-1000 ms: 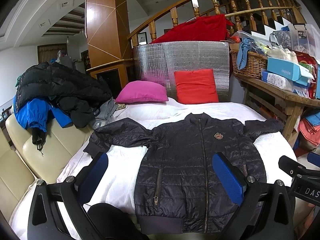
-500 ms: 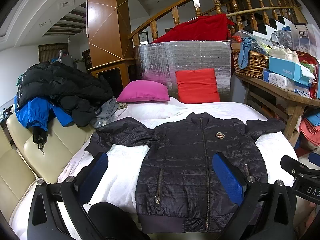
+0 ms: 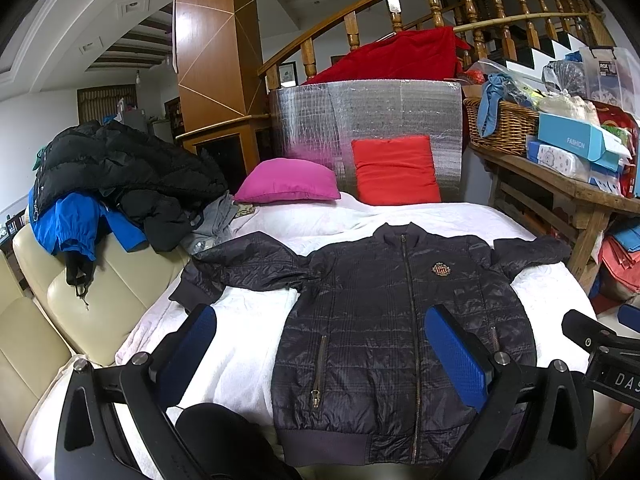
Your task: Fold large clothes
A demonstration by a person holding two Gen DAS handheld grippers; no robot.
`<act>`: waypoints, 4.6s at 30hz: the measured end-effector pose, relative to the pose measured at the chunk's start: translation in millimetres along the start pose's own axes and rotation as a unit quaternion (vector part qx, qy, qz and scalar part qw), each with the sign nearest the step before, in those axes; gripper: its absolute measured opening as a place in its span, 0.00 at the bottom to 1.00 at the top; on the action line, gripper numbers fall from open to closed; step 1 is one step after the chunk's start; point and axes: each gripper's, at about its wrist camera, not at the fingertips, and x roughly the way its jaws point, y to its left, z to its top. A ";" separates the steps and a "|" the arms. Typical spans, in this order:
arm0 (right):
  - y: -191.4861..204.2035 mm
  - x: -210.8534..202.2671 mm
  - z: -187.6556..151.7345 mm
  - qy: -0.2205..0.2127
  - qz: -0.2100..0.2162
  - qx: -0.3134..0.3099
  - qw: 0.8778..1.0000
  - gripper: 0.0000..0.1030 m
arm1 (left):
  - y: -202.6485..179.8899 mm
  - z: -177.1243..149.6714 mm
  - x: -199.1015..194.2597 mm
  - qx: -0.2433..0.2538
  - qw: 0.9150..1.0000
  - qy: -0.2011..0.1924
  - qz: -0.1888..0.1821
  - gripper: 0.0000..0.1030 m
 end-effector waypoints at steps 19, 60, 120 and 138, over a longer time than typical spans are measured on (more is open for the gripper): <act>0.8 1.0 -0.7 0.001 -0.001 -0.001 1.000 1.00 | 0.7 -0.8 0.7 0.000 1.000 0.001 0.000 1.00; -366.2 400.1 92.8 0.000 0.054 0.524 0.850 1.00 | -53.9 -11.9 417.5 -0.004 0.969 0.246 -0.032 1.00; -210.6 441.7 80.7 0.087 0.329 0.503 0.795 0.92 | -155.4 26.5 380.9 0.070 0.978 0.131 -0.145 1.00; -224.2 466.2 72.5 0.166 0.301 0.503 0.793 0.79 | -214.3 41.7 444.5 0.023 0.952 0.219 -0.214 0.23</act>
